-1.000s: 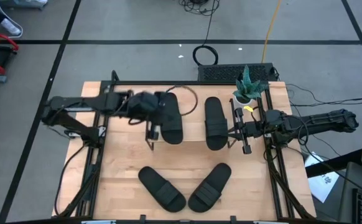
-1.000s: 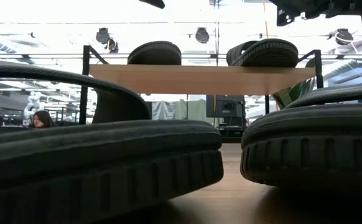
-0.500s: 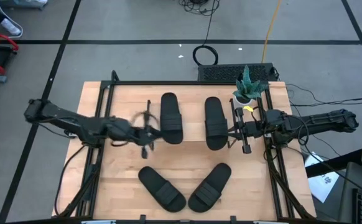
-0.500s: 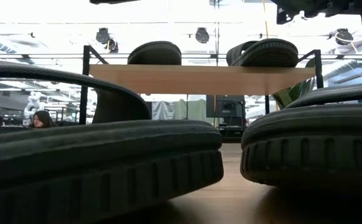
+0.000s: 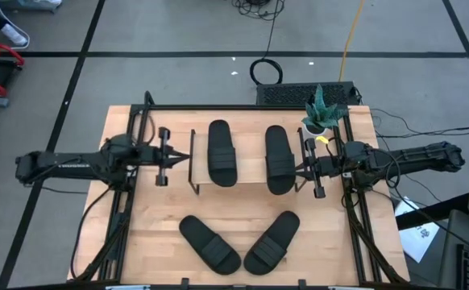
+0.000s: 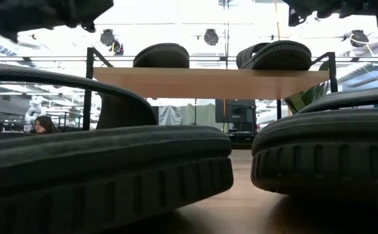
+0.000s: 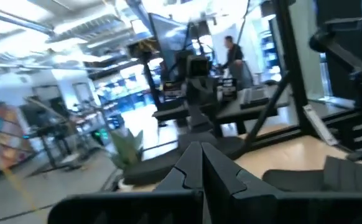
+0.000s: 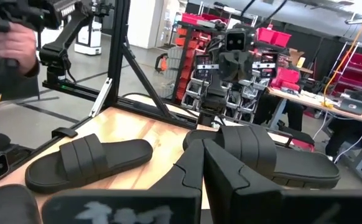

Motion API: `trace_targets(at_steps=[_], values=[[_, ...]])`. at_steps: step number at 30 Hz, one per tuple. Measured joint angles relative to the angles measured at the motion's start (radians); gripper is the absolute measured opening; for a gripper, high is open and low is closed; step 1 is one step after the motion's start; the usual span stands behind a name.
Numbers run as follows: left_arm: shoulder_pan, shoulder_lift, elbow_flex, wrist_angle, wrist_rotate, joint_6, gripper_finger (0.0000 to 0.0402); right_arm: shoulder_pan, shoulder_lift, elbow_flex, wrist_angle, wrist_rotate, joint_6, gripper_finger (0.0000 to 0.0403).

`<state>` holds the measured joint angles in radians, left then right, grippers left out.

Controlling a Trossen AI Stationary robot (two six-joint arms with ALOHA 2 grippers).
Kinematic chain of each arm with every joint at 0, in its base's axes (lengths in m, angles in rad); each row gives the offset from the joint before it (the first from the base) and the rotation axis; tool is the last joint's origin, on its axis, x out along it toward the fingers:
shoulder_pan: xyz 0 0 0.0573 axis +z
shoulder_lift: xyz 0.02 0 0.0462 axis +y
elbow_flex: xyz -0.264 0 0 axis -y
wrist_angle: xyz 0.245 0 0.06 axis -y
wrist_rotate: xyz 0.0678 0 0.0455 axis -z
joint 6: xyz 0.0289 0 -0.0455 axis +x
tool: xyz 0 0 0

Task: Pick and place slides into the shelf
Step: Put the right black slide under the shelf

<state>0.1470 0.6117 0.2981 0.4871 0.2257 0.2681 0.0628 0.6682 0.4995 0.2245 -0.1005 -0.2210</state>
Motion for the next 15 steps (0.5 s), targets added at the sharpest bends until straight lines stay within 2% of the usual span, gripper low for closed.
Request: trace_targets(at_steps=[5, 11, 13, 15], values=[[-0.005, -0.123, -0.039, -0.119, -0.167, -0.036, 0.0, 0.0, 0.0, 0.0, -0.004, 0.006, 0.003, 0.0], [-0.042, -0.219, -0.038, -0.306, -0.277, -0.046, 0.0, -0.002, 0.0, 0.0, -0.035, 0.026, 0.024, 0.0], [-0.065, -0.247, -0.038, -0.339, -0.295, -0.038, 0.0, -0.013, -0.004, 0.0, -0.037, 0.036, 0.057, 0.0], [-0.087, -0.278, -0.046, -0.328, -0.27, -0.026, 0.0, -0.03, -0.019, 0.0, -0.054, 0.071, 0.079, 0.0]])
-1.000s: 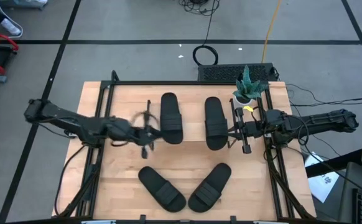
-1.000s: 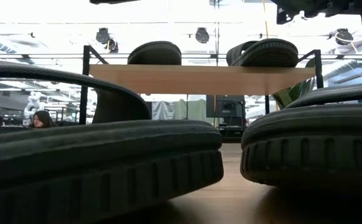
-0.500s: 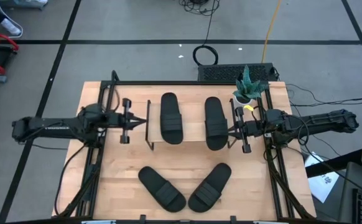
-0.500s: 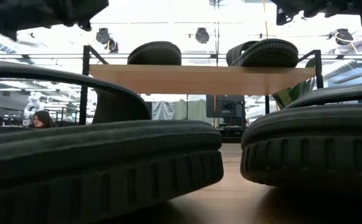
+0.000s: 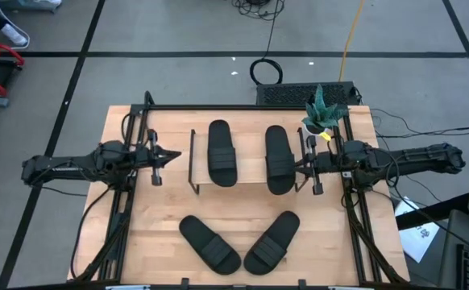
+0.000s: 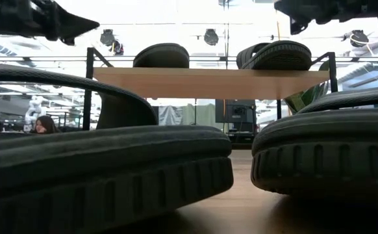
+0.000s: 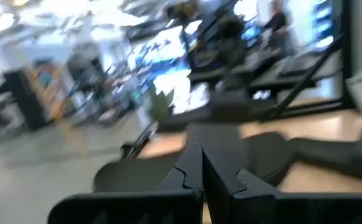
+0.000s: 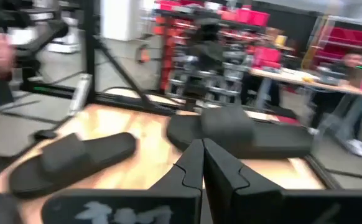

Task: Pick and place slides into the shelf
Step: Put the right black slide under the shelf

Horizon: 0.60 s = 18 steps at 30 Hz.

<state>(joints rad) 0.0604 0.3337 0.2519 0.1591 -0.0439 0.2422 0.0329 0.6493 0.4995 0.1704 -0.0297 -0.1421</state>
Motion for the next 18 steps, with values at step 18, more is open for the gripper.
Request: trace_targets(at_steps=[18], values=[[-0.05, -0.147, -0.067, -0.029, -0.01, 0.043, 0.0, 0.13, -0.272, -0.002, -0.325, -0.127, 0.079, 0.0]])
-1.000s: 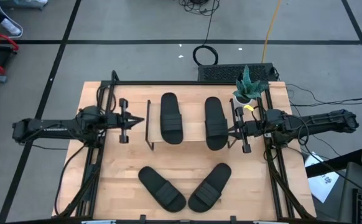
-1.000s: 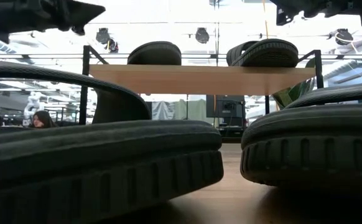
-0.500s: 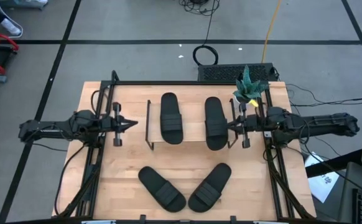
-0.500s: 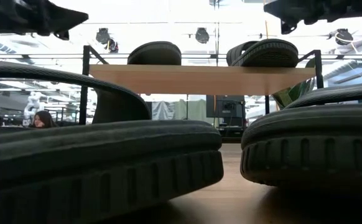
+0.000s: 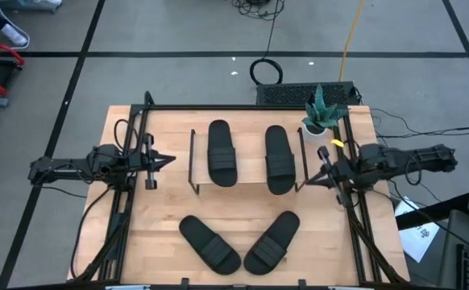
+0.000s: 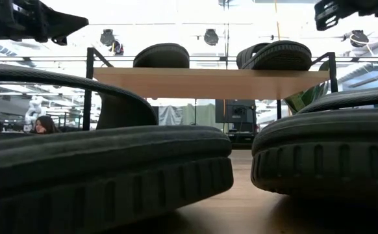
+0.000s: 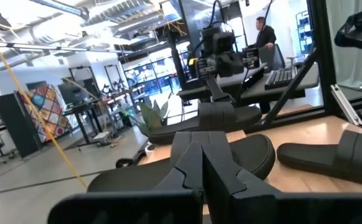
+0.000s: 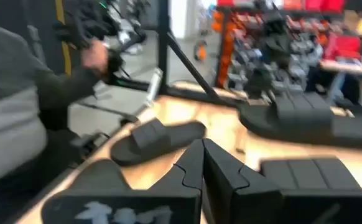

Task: Pick and place slides into the shelf
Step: Put the right black slide under the shelf

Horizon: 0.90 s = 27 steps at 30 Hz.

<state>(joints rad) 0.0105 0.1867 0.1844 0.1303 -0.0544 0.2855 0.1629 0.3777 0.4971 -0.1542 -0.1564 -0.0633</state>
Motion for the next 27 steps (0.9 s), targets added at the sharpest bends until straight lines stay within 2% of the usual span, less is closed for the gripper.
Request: trace_targets(at_steps=[7, 10, 13, 21, 27], values=[[0.0, 0.0, 0.0, 0.0, 0.001, -0.032, 0.0001, 0.115, -0.108, -0.085, 0.031, 0.008, -0.019, 0.0], [0.0, 0.0, 0.0, 0.0, 0.001, -0.034, 0.0, 0.135, -0.143, -0.139, 0.097, 0.05, 0.027, 0.0], [0.0, 0.0, 0.0, 0.0, 0.001, -0.024, 0.0003, 0.157, -0.158, -0.181, 0.134, 0.047, 0.054, 0.0], [0.0, 0.003, 0.0, 0.0, 0.0, 0.073, 0.0005, 0.201, -0.16, -0.217, 0.162, -0.103, -0.028, 0.0], [0.0, 0.003, 0.0, -0.026, -0.036, 0.102, 0.0003, 0.209, -0.15, -0.217, 0.174, -0.104, -0.074, 0.0]])
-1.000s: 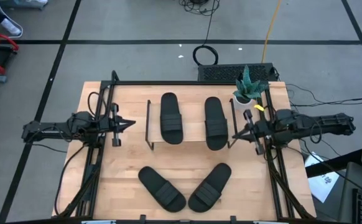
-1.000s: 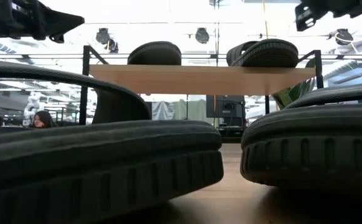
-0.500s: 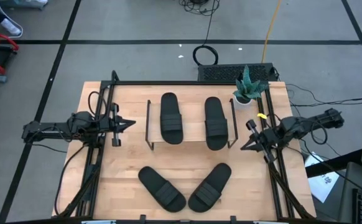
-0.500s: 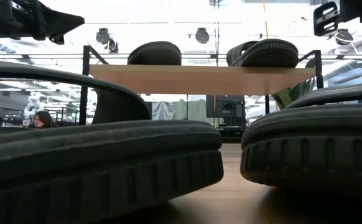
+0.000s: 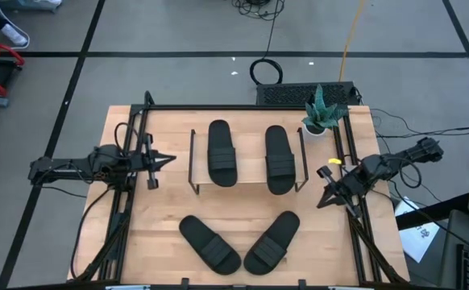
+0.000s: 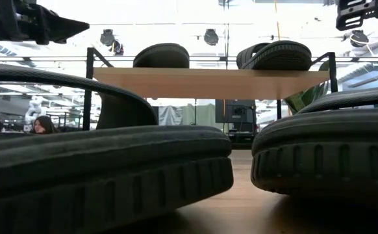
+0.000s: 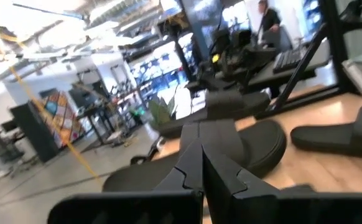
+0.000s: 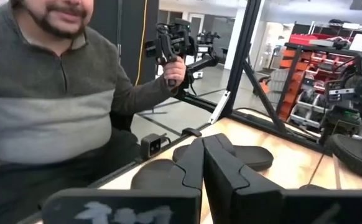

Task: Pick and place slides into the shelf
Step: Put the right black slide under the shelf

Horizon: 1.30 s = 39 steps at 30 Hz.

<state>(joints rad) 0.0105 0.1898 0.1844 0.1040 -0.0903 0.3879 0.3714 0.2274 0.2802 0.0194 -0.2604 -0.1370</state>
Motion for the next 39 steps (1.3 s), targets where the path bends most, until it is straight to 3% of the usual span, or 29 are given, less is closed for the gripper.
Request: trace_targets(at_steps=[6, 22, 29, 37, 39], values=[[0.0, 0.0, 0.0, -0.004, -0.093, -0.007, 0.0011, 0.0, 0.047, 0.0, 0.014, 0.002, -0.072, 0.0], [0.0, 0.0, 0.0, 0.003, -0.095, -0.012, 0.0018, 0.005, 0.186, 0.0, 0.157, 0.071, -0.074, 0.0011], [0.0, 0.0, 0.0, -0.005, -0.095, -0.039, 0.0002, 0.074, 0.303, 0.049, 0.214, 0.356, -0.136, 0.0075], [0.0, 0.0, 0.0, -0.026, -0.094, -0.088, 0.0022, 0.232, 0.395, 0.132, 0.185, 0.524, -0.112, 0.0173], [0.0, 0.0, 0.0, -0.034, -0.094, -0.096, 0.0023, 0.272, 0.417, 0.146, 0.202, 0.524, -0.111, 0.0193]])
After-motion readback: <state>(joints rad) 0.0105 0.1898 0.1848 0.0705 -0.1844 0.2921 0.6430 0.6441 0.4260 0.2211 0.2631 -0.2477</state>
